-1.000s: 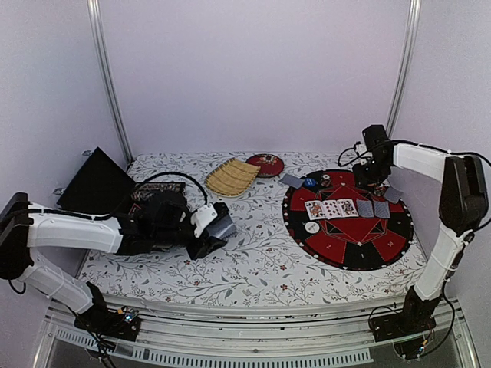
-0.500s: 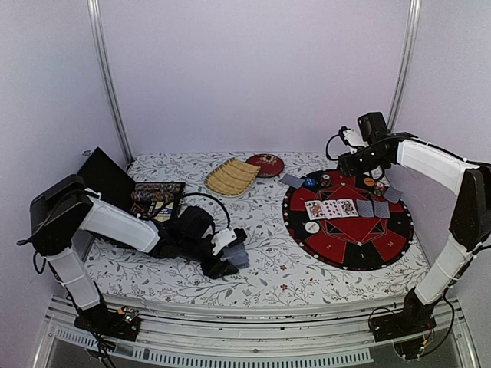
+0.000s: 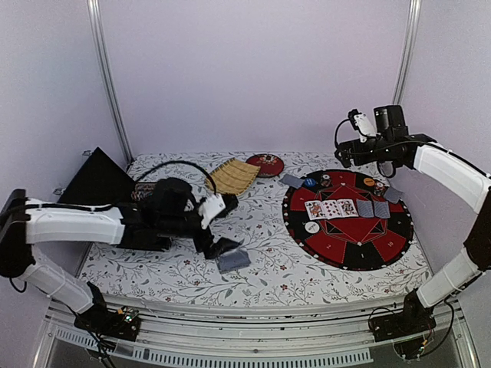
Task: Distribute texas hold em gaming equipment
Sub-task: Place the poker card at the center of the board, then reset both arms
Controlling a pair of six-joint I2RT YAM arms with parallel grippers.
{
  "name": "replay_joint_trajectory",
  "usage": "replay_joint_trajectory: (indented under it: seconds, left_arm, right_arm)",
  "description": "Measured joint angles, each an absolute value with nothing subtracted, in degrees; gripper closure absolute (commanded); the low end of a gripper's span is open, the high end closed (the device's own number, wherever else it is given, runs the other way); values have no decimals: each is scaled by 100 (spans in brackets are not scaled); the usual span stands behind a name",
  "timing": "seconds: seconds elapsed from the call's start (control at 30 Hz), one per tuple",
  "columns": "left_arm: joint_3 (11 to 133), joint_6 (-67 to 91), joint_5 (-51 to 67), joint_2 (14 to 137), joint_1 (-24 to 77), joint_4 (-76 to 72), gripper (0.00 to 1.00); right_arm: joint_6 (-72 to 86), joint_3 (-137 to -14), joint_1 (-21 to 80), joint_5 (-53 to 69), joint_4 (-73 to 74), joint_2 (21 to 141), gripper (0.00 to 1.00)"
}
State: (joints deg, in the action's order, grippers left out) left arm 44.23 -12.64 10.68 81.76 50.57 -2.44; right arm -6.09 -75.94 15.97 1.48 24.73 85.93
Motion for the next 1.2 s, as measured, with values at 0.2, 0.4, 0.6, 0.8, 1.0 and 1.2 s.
replay_joint_trajectory:
  seconds: [0.2,0.4,0.6,0.8,1.0,1.2]
  left_arm:
    - [4845,-904,294,6991,4316,-1022,2]
    - [4381,-167,-1590,6941,2351,-1702,2]
    - [2624,-23,-2611,7000,1533,-3288,2]
    - [1785,-209,-2783,7738,1308,-4790,2]
    - [1363,-471,-2497,8313,1026,-6420,2]
    - [1372,-416,-1678,8724,456,-7131,2]
  right_arm:
    - [-263,-5948,969,392,460,7192,1]
    - [244,-3288,8,-97,-2102,5970,1]
    - [425,-1417,-403,-589,-4136,5913,1]
    - [338,-676,-565,-735,-5586,6493,1]
    - [174,-679,-569,-646,-6252,6643,1]
    - [193,-670,-576,198,-7181,7714,1]
